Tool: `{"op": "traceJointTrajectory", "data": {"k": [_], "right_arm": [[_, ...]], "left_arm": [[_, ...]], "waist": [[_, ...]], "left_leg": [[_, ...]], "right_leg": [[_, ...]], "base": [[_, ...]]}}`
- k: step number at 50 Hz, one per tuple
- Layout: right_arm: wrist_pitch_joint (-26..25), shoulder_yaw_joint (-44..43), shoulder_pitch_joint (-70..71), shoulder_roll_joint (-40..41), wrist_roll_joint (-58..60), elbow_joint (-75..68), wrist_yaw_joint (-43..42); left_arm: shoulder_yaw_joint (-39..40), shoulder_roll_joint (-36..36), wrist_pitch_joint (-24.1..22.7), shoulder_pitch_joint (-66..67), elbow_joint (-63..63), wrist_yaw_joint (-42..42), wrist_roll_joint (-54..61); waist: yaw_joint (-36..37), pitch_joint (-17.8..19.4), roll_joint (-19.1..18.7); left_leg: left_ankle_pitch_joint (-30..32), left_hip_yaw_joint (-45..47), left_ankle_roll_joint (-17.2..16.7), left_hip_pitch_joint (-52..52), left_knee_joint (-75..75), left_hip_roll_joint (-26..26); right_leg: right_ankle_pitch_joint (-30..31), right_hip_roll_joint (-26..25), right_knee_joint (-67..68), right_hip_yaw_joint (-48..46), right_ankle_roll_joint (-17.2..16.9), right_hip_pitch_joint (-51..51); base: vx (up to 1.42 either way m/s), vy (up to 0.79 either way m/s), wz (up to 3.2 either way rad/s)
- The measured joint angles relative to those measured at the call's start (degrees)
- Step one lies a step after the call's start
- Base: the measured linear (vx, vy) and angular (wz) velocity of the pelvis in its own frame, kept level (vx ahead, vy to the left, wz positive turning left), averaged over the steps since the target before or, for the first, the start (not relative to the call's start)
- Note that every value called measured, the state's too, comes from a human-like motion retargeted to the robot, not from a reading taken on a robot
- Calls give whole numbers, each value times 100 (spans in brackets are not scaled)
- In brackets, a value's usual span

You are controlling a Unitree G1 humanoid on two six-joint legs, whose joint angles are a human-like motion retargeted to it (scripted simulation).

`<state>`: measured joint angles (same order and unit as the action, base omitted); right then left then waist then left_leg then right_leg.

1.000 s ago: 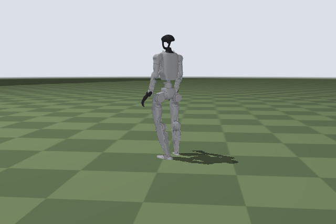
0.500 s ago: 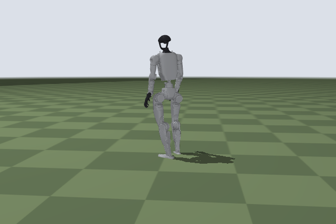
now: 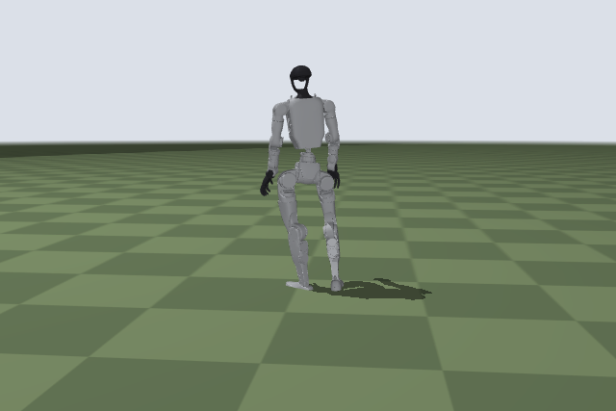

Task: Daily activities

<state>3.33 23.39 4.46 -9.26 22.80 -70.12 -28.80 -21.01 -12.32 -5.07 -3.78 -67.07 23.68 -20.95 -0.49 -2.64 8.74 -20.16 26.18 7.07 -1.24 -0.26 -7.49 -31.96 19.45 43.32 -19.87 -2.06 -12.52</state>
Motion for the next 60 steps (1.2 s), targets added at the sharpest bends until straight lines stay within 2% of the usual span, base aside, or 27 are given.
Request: {"op": "traceJointTrajectory", "data": {"k": [8,17,25,34,42,50,57,60], "right_arm": [[-16,-105,37,34,-123,-44,26],[9,-52,229,-58,-23,164,38],[-11,-160,192,-178,105,245,24],[-68,-396,-49,-354,104,21,35],[-51,-464,-221,-399,-36,-56,88],[-8,-386,-342,-224,-187,-1,245],[15,-160,-225,-17,-214,148,454],[21,-54,-134,43,-201,199,535]], "left_arm": [[36,109,79,211,3,19,33],[-8,325,164,251,-13,85,-10],[93,499,236,150,-122,183,-21],[288,572,296,110,-173,247,22],[391,581,317,188,-101,286,155],[449,497,320,165,-16,260,287],[369,431,332,123,-76,146,297],[308,418,348,99,-135,78,232]], "waist": [[275,-73,-42],[388,90,-218],[494,279,-607],[488,280,-898],[414,225,-927],[359,176,-767],[248,220,-528],[153,273,-411]], "left_leg": [[58,106,6,77,189,209],[15,231,-84,595,1028,694],[-167,-709,-480,1696,2152,1156],[-382,-861,-545,2065,2471,1124],[-240,-905,-423,1798,2002,879],[-349,-983,-154,1357,1640,652],[-359,-1006,-63,891,1274,373],[-352,-1025,-41,702,1091,205]], "right_leg": [[-30,-501,-1401,36,-92,747],[261,-950,-2620,-38,-99,1072],[810,-1523,-3550,93,-118,1224],[1070,-1809,-4010,193,-121,1246],[910,-1792,-3847,307,-50,1268],[439,-1585,-3142,350,-3,1237],[-65,-1122,-1547,255,-19,853],[-84,-813,-592,234,-29,500]], "base": [[-9,-11,-28],[-13,-14,-25],[-12,-11,-40],[-3,-3,-9],[7,1,-3],[12,4,2],[10,6,8],[9,7,21]]}}
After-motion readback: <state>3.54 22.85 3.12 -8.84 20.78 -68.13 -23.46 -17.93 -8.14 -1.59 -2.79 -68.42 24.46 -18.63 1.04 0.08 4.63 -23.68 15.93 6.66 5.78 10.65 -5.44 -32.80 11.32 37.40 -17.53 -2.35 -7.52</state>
